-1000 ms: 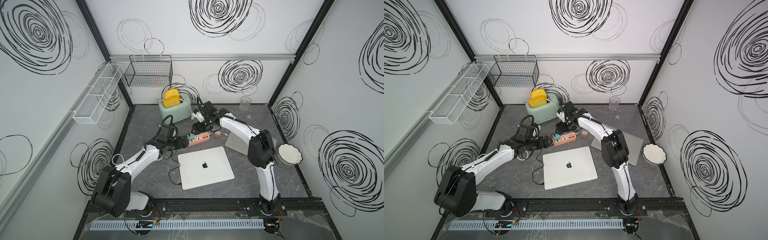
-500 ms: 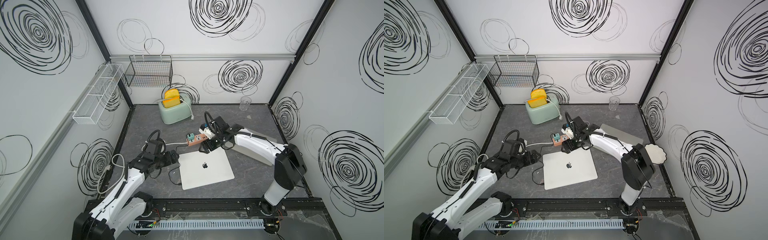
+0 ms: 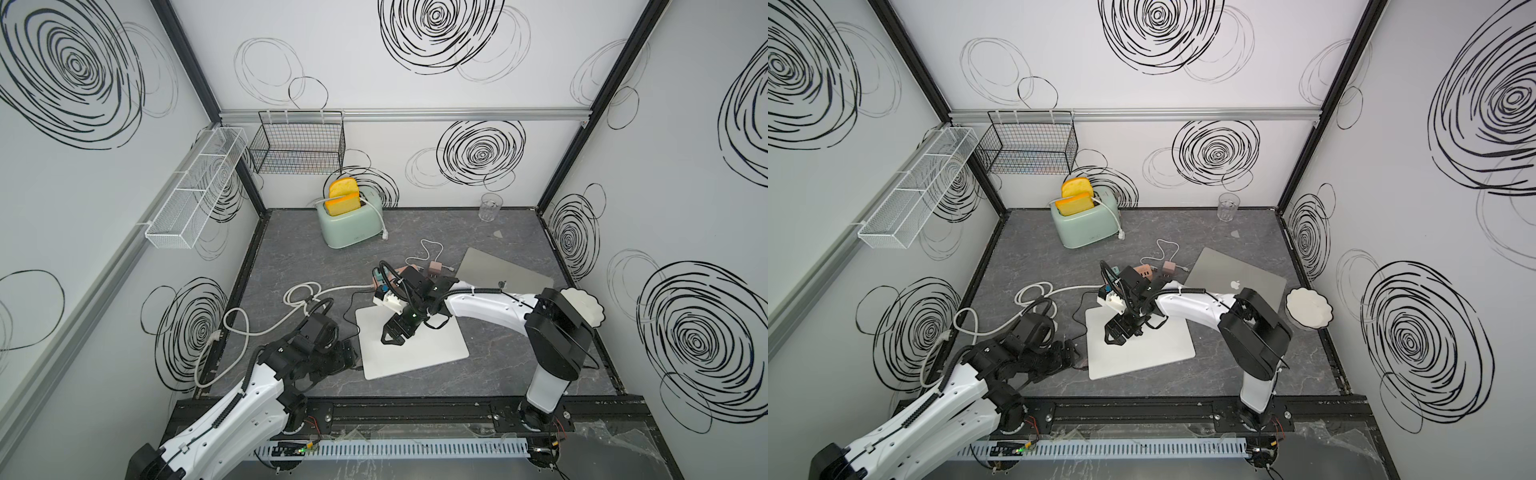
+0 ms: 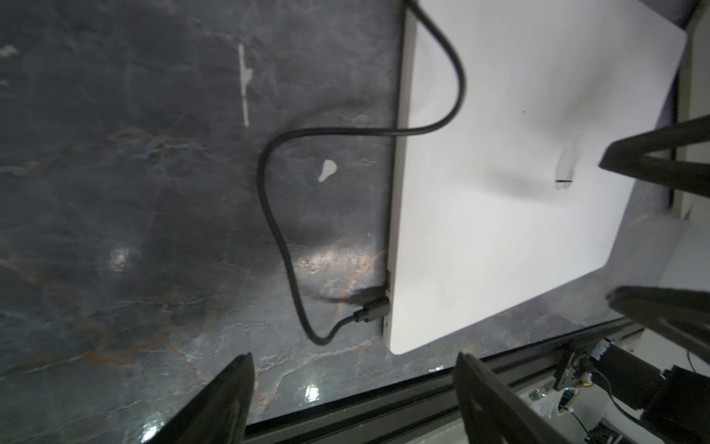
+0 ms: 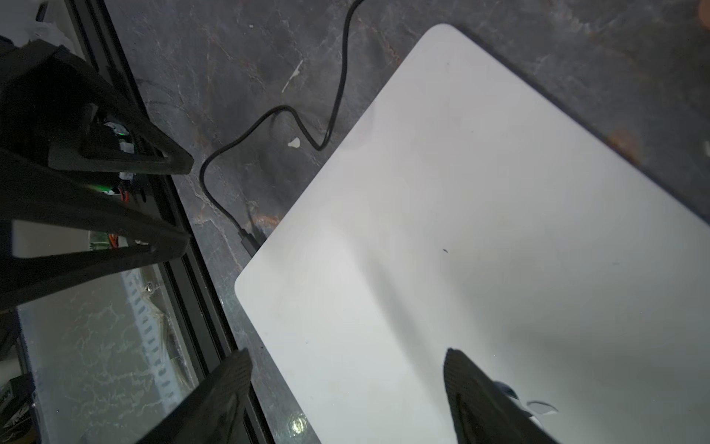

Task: Unplug the laptop charger
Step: Remove the charging cable from the laptop.

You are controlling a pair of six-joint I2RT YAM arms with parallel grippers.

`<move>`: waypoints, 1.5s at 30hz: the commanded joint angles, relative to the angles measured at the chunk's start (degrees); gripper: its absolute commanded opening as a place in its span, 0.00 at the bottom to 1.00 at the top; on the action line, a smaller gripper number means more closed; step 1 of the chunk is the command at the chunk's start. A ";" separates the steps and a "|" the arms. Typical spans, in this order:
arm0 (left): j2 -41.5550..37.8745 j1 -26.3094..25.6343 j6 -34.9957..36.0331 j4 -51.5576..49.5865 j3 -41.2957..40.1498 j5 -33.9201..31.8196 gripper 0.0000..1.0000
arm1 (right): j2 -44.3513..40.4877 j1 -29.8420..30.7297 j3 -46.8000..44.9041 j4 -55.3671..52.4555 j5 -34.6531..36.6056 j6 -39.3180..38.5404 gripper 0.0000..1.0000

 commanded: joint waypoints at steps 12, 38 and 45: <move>5.64 -0.17 -2.76 10.51 -2.05 0.79 0.63 | 1.81 0.19 -1.60 3.04 2.80 0.63 0.82; 9.15 1.97 -0.55 11.16 -1.04 -2.57 0.12 | -0.79 -0.19 -6.62 3.11 8.49 2.77 0.82; 4.85 5.51 -2.57 10.51 -1.69 -4.38 0.00 | 0.91 -1.40 -7.62 2.27 8.02 3.71 0.82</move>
